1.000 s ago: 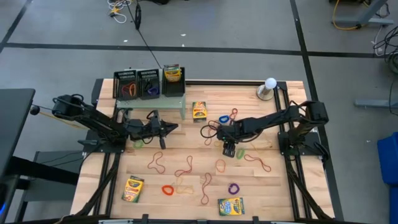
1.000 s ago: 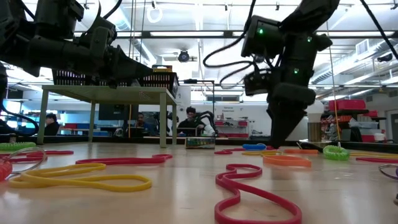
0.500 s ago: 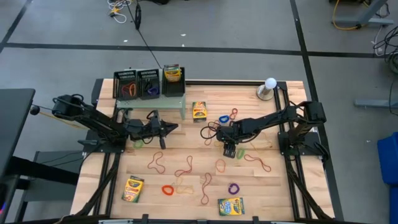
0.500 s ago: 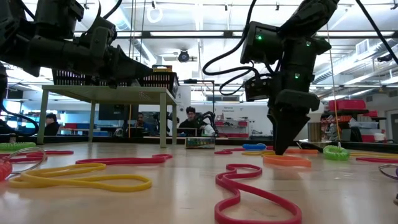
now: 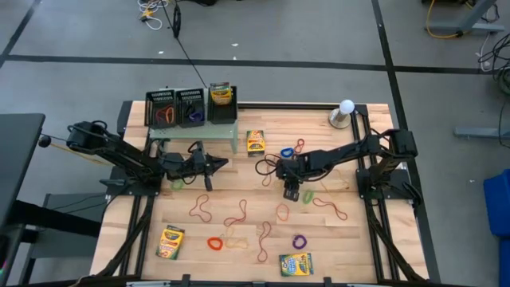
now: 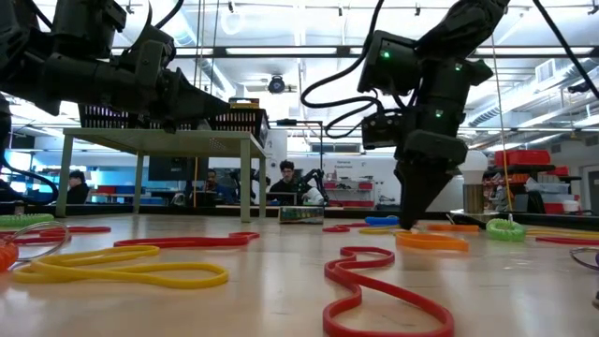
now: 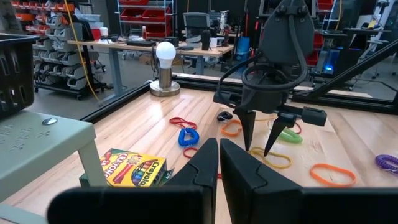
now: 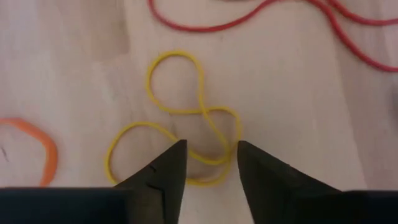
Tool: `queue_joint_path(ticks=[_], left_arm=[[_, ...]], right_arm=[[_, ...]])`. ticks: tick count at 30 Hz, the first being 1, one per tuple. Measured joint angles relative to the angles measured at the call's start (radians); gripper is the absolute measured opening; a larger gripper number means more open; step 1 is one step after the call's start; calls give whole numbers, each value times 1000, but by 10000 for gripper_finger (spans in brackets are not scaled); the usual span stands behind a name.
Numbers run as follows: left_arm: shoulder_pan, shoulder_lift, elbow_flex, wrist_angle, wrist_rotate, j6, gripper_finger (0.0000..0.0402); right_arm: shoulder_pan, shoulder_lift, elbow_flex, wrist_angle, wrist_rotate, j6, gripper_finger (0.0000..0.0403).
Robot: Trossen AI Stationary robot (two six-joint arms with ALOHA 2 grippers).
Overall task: Pick & Place Office Desk Supplies
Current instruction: Put the yellow rubber band into the left black bin on the shelf
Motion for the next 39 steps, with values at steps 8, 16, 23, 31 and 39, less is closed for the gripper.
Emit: queue_joint_path(ticks=[8, 16, 23, 31, 39], left_arm=[[0, 0, 0, 0, 0, 0, 21], [0, 0, 0, 0, 0, 0, 21], [0, 0, 0, 1, 0, 0, 21], [-2, 0, 1, 80, 5, 15, 21], [30, 0, 44, 70, 101, -104, 21]], right_arm=[[-15, 0, 0, 8, 6, -1, 61], [-17, -3, 25, -44, 10, -118, 14], [-17, -14, 93, -137, 58, -181, 10], [-5, -25, 50, 6, 61, -183, 5], [-2, -26, 50, 307, 102, -201, 4]])
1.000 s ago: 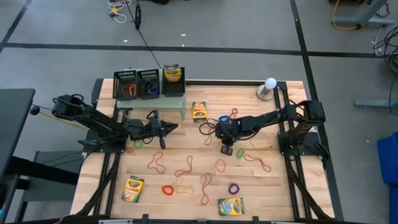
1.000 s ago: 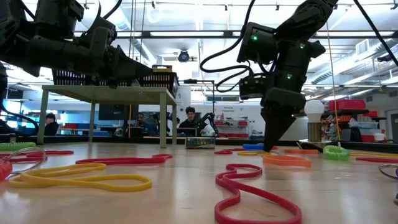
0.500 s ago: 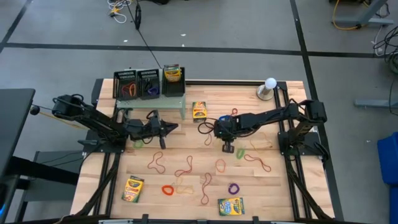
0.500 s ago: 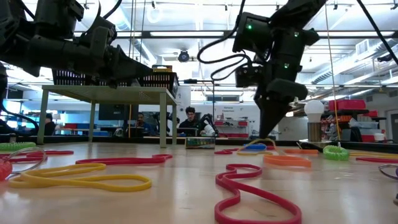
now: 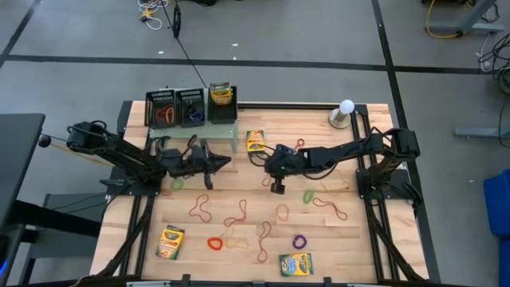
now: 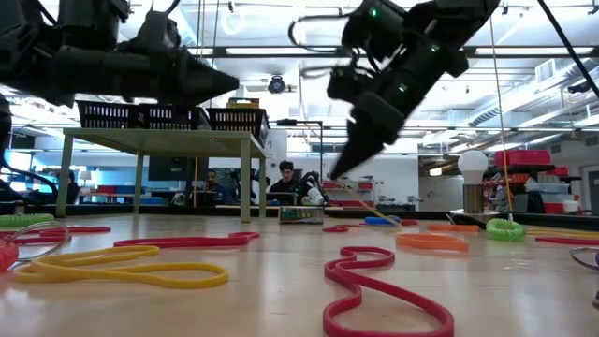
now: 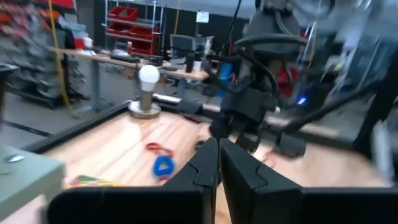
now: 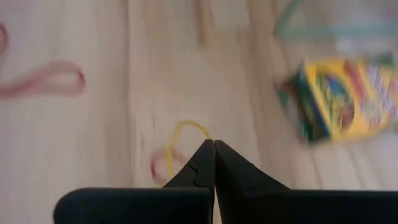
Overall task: Pick & Place Office Desk Supplies
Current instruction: Put the yellow rubber band into the left black bin on the shelf
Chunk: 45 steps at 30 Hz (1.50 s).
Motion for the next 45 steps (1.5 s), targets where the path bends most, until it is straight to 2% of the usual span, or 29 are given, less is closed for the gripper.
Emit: queue_joint_path(ticks=[4, 9, 13, 15, 17, 19, 21, 25, 28, 35, 39, 42, 45], left_arm=[[3, 2, 50, -49, 114, -56, 20], [-6, 2, 135, -186, 181, -84, 25], [-6, 2, 248, -412, 194, -137, 37], [-8, 9, 293, -425, 203, -129, 37], [-10, 13, 325, -432, 256, -102, 35], [-10, 13, 355, -510, 294, -87, 32], [-13, 7, 374, -627, 261, -58, 27], [-26, 10, 374, -779, 103, -8, 24], [-17, 34, 373, -869, 127, -51, 42], [-18, 111, 373, -829, 159, -110, 119], [-18, 155, 373, -729, 99, -100, 156], [-17, 177, 373, -716, 80, -58, 166], [-17, 178, 373, -731, 73, -56, 148]], right_arm=[[2, 0, 0, 137, 0, -22, 6], [2, 0, 0, 232, 0, -51, 6], [1, 0, 0, 243, 1, -62, 6], [1, 0, 0, 243, 0, -66, 6], [1, 0, 0, 243, 0, -69, 6], [1, 0, 0, 241, 0, -70, 6], [2, -7, 0, 224, 0, -69, 6], [10, -23, 0, 223, 12, -72, 7], [22, -32, 0, 246, 13, -86, 7], [47, -32, 0, 284, 12, -111, 7], [54, -32, -1, 323, -3, -113, 7], [58, -32, -1, 326, -5, -114, 7], [62, -32, -1, 326, -4, -114, 7]])
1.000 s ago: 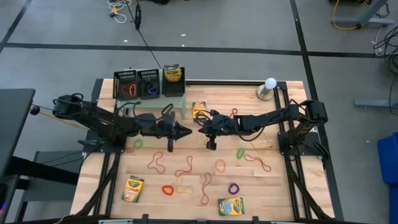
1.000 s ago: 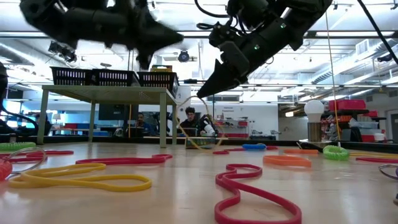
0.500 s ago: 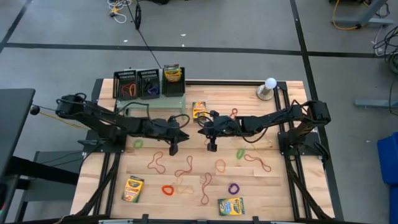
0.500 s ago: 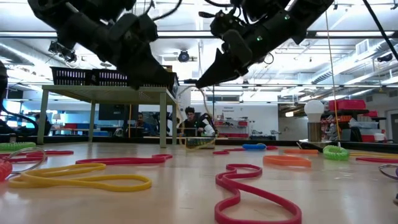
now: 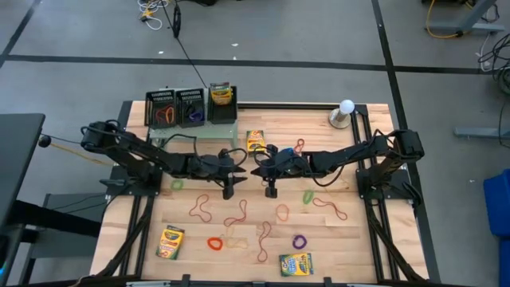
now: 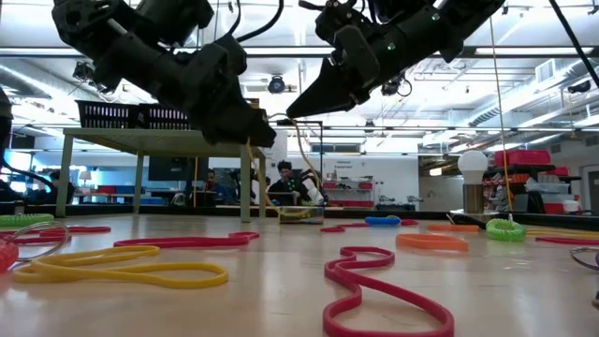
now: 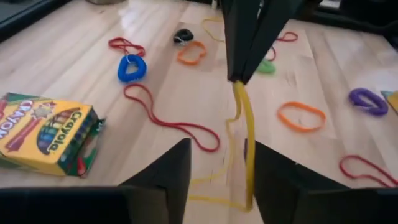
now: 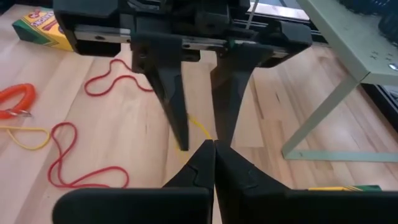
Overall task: Pick & Place Office Desk Supplies
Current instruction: Put the yellow rubber band into the left black bin on the shelf
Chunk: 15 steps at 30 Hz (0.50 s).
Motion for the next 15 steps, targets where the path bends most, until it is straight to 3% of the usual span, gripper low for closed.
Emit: queue_joint_path(ticks=[7, 15], left_arm=[[17, -40, 0, -56, -16, -22, 14], [40, -180, 0, -251, -113, -38, 5]], right_arm=[[2, 0, 0, 6, 1, 19, 11], [2, 0, 0, -1, 54, 22, 89]])
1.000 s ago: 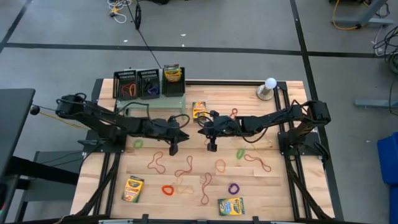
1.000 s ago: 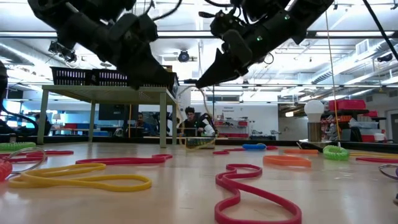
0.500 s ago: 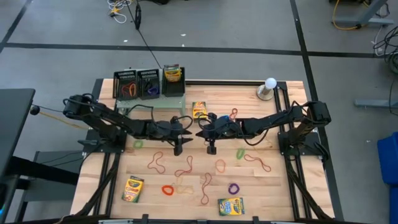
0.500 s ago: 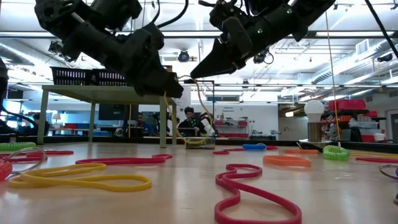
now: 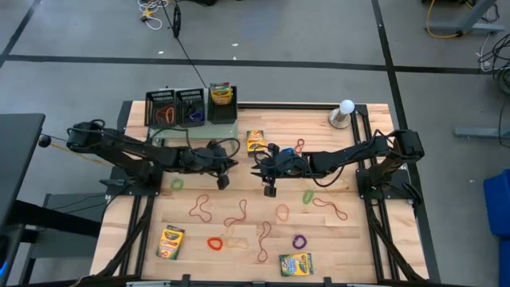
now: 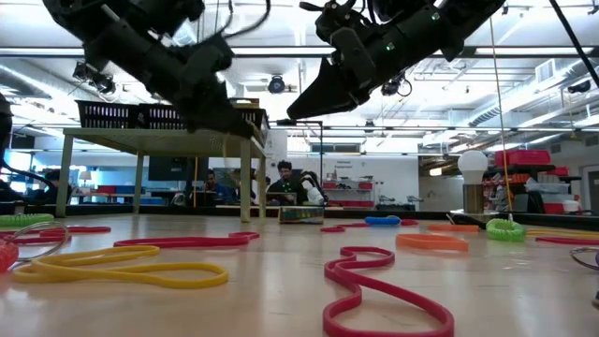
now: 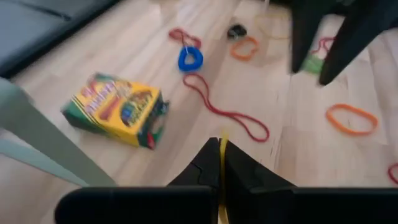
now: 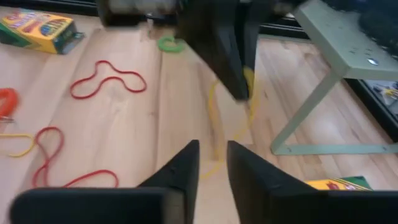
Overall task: Pick & Place Office Desk Supplies
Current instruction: Put the yellow rubber band into the left black bin on the shelf
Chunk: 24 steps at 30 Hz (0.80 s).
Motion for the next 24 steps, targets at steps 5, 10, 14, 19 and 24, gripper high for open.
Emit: queue_joint_path(ticks=[5, 10, 14, 19, 24], left_arm=[[-2, -178, 9, -145, -55, 10, 4], [-20, -368, 94, -395, -191, 16, 3], [-37, -460, 221, -634, -337, -1, 2], [-23, -496, 402, -873, -514, -16, 2], [35, -495, 550, -1019, -623, 23, 2]], right_arm=[[0, 0, 0, -21, 16, -11, 119], [-4, 0, 0, -28, 15, -30, 102], [-9, 0, 0, -29, 15, -30, 75], [-10, 0, 0, -31, 12, -34, 43], [-10, 0, 0, -30, 8, -38, 19]])
